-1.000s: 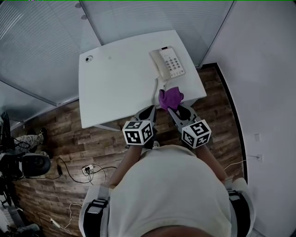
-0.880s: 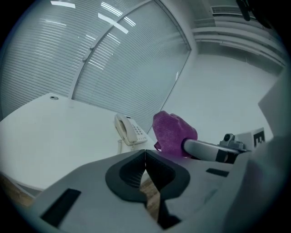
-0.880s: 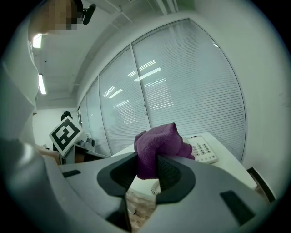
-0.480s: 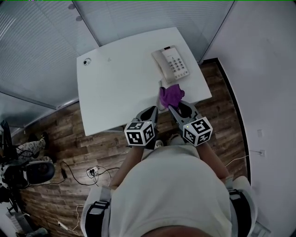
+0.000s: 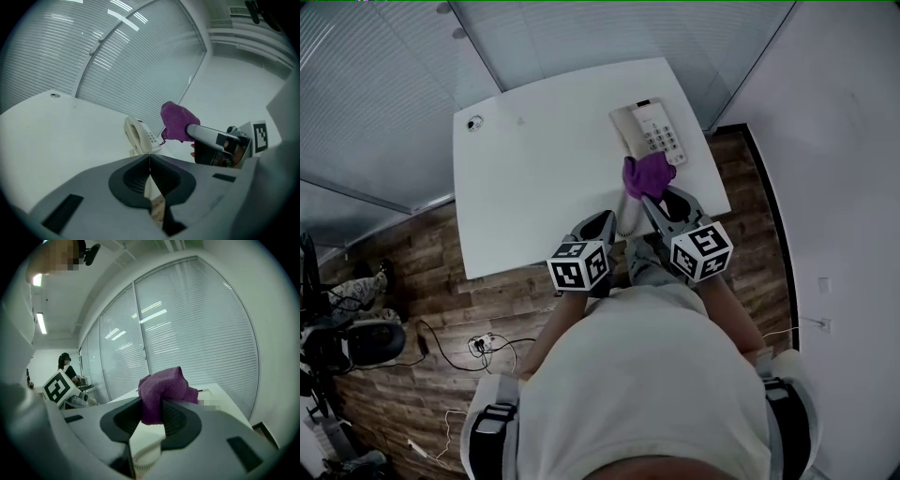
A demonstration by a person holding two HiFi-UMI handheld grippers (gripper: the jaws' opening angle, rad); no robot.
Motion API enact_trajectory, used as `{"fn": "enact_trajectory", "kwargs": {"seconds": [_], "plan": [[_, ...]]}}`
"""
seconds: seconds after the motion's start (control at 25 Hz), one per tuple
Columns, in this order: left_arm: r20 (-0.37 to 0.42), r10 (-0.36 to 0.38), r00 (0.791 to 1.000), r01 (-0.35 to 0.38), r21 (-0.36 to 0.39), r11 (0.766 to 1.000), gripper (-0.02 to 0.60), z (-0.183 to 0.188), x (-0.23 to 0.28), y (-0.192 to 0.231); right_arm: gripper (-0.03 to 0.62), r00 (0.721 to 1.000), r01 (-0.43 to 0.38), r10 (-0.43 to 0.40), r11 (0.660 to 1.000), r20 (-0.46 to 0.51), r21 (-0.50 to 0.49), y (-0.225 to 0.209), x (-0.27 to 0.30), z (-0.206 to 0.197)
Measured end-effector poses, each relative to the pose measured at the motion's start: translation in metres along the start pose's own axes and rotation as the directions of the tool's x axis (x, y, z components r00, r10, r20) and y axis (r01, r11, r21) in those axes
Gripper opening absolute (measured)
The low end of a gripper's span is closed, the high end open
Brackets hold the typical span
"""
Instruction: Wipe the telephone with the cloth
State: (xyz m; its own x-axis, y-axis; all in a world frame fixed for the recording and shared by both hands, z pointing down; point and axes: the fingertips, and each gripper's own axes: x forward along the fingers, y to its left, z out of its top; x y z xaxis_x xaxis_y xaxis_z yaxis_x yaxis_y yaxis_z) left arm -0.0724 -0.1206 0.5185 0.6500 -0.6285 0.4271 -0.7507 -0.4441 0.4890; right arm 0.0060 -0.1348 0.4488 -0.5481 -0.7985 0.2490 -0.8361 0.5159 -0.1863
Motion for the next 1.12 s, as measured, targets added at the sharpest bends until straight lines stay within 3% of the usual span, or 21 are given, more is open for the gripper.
{"fn": "enact_trajectory", "kwargs": {"seconds": [0.72,1.12], "plan": [[0.035,0.081,0.996,-0.08,-0.041,0.996,0.021,0.075,0.065,0.038,0.123,0.999,-0.048,0.048,0.997,-0.013,-0.054,-0.083,0.108,0.054],[0.025,0.111,0.994,-0.109,-0.067,0.992,0.021,0.093,0.091,0.054,0.123,0.996,-0.055,0.05,0.995,-0.073,-0.077,-0.121,0.167,0.054]]}}
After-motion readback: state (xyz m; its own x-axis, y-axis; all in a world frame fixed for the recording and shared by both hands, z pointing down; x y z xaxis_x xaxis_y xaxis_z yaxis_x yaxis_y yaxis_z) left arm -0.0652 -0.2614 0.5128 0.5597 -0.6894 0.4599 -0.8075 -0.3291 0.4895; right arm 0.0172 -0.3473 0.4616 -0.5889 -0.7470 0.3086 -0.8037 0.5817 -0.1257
